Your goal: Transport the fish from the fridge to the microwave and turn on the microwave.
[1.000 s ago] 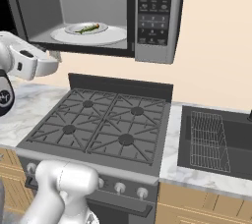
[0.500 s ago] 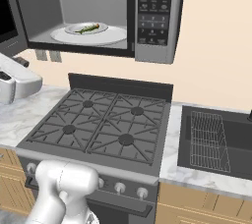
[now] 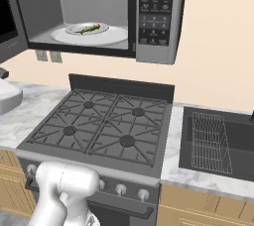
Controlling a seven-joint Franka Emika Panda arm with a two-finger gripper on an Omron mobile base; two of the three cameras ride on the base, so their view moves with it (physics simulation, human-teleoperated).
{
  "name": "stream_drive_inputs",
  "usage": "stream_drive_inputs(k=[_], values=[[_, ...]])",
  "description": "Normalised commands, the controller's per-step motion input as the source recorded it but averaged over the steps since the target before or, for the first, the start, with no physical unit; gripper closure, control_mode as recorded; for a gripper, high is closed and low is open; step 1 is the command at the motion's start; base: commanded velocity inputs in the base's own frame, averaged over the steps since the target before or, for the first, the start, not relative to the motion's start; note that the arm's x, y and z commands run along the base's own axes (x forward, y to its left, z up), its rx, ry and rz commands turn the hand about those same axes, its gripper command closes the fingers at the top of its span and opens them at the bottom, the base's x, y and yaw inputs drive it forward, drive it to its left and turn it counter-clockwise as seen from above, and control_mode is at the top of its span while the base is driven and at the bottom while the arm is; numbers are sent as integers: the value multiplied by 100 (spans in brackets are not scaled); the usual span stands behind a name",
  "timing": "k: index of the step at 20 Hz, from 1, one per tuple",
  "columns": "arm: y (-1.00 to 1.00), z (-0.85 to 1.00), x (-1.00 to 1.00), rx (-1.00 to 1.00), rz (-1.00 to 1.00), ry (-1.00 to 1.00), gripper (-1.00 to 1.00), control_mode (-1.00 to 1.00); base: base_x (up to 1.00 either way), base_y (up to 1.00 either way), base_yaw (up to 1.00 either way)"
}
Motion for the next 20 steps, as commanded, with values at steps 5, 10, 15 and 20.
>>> stream_drive_inputs(k=[5, 10, 15, 20], values=[[23, 0, -21, -1, 0, -11, 100, -100, 0, 0, 0], [14, 0, -36, 0, 0, -7, 100, -100, 0, 0, 0], [14, 0, -39, -2, 0, -1, 100, -100, 0, 0, 0], [23, 0, -26, -4, 0, -1, 100, -100, 0, 0, 0]])
